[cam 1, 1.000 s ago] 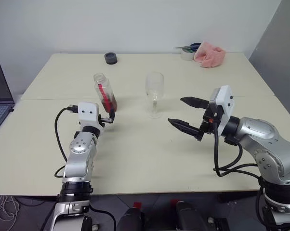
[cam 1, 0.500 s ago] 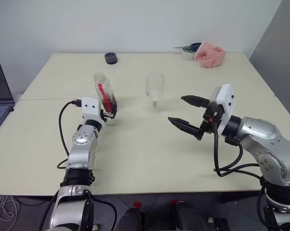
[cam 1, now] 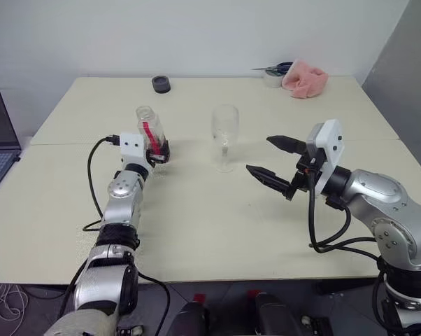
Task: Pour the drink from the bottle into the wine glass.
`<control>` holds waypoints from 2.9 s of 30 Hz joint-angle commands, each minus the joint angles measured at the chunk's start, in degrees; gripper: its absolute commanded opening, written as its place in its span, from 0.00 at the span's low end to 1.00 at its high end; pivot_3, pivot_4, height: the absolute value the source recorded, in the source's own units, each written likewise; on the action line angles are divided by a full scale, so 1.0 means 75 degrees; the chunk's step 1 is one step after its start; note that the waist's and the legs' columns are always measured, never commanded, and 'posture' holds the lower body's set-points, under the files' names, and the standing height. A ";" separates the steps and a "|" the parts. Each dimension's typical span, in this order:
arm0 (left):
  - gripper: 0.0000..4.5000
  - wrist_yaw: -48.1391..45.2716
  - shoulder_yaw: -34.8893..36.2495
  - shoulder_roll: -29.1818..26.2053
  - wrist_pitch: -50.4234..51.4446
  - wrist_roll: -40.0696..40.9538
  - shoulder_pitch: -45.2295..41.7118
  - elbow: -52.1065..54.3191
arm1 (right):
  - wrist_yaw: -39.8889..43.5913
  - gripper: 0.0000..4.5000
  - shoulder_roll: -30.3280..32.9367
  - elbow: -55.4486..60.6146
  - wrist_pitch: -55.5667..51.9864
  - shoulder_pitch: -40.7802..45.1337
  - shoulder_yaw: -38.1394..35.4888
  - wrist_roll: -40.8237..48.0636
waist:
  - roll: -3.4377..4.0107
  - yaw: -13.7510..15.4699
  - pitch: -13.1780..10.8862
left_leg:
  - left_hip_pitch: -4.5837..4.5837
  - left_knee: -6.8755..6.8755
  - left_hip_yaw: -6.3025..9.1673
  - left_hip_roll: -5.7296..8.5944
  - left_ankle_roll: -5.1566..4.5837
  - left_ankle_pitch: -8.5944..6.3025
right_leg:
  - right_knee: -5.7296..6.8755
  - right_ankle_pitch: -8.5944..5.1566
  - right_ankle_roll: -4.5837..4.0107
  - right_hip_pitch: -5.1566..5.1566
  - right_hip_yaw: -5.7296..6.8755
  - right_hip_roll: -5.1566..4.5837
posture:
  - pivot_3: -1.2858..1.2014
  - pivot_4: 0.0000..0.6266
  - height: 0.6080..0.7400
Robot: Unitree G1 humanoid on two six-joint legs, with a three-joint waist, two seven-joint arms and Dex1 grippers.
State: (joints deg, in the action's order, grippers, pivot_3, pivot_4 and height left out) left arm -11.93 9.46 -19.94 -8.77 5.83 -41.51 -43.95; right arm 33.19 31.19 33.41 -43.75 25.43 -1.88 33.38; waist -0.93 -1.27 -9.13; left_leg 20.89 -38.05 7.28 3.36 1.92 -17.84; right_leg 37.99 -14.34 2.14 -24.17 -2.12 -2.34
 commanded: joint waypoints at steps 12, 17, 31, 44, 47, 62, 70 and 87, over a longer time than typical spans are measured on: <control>0.66 0.0197 0.0112 -0.0069 -0.1376 -0.0126 -0.1289 -0.2196 | -0.0339 1.00 -0.0077 0.0318 0.0086 -0.0136 -0.0131 0.0095 | -0.0008 -0.0025 0.0001 | 0.0003 0.0002 -0.0001 0.0002 0.0000 0.0000 | 0.0002 0.0000 0.0000 -0.0007 -0.0002 -0.0001 | 0.52 0.24 1.00; 0.38 0.0168 0.0102 -0.0133 -0.1455 -0.0127 -0.1464 -0.2444 | -0.0419 1.00 -0.0097 0.0299 0.0114 -0.0169 -0.0150 0.0101 | -0.0010 -0.0030 -0.0001 | 0.0004 0.0002 -0.0002 0.0004 0.0000 0.0000 | 0.0004 0.0000 0.0000 -0.0009 -0.0002 -0.0002 | 0.52 0.24 1.00; 0.38 -0.0202 -0.0498 -0.0472 -0.1463 -0.0804 -0.1969 -0.2097 | -0.0534 1.00 -0.0106 0.0147 0.0324 0.0206 -0.0327 0.0083 | -0.0028 -0.0031 -0.0011 | 0.0010 -0.0001 0.0000 0.0006 -0.0001 0.0000 | 0.0007 0.0001 0.0000 -0.0014 0.0000 -0.0001 | 0.52 0.24 1.00; 0.38 -0.1212 -0.1677 -0.1078 -0.2500 -0.2081 -0.4015 -0.2636 | -0.0520 1.00 -0.0359 -0.0568 0.0555 0.1229 -0.0561 0.0357 | -0.0033 -0.0050 -0.0011 | 0.0017 0.0005 -0.0007 0.0009 -0.0001 0.0000 | 0.0005 0.0000 0.0001 -0.0025 -0.0004 -0.0001 | 0.52 0.24 1.00; 0.38 -0.1161 -0.1985 -0.1200 -0.2818 -0.2484 -0.4278 -0.2741 | -0.0558 1.00 -0.0504 -0.0636 0.0648 0.1392 -0.0503 0.0300 | -0.0033 -0.0061 -0.0011 | 0.0018 0.0006 -0.0010 0.0009 -0.0001 0.0000 | 0.0008 0.0000 0.0001 -0.0029 -0.0006 0.0000 | 0.52 0.24 1.00; 0.38 -0.0584 -0.3033 -0.1502 -0.3433 -0.3960 -0.4771 -0.3255 | -0.0727 1.00 -0.1181 -0.1239 0.1356 0.1710 -0.0083 -0.0270 | -0.0033 -0.0067 -0.0011 | 0.0024 0.0004 -0.0011 0.0013 -0.0001 0.0000 | 0.0013 0.0000 0.0001 -0.0037 -0.0006 0.0003 | 0.52 0.24 1.00; 0.38 -0.0091 -0.3561 -0.1679 -0.3668 -0.4697 -0.4918 -0.3379 | -0.0634 1.00 -0.1225 -0.1338 0.1505 0.1569 -0.0030 -0.0437 | -0.0033 -0.0077 -0.0011 | 0.0040 0.0004 -0.0016 0.0013 -0.0001 0.0000 | 0.0022 0.0000 0.0001 -0.0063 -0.0011 0.0004 | 0.52 0.24 1.00; 0.38 0.0598 -0.4242 -0.1789 -0.3874 -0.5596 -0.5116 -0.3534 | -0.0821 1.00 -0.1284 -0.1132 0.1512 0.1356 -0.0011 -0.0518 | -0.0033 -0.0086 -0.0010 | 0.0230 -0.0117 -0.0033 0.0034 0.0000 0.0002 | 0.0144 0.0001 0.0002 -0.0254 -0.0021 -0.0019 | 0.52 0.24 1.00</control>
State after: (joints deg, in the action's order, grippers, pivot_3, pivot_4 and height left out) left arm -8.83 -22.30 -32.31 -37.13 -36.24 -77.41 -70.95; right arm 27.35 21.70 22.25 -33.48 35.40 -1.10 29.20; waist -1.18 -1.91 -9.21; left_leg 22.61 -38.93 7.03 3.61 1.93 -17.82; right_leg 39.07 -14.33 2.16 -26.08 -2.28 -2.48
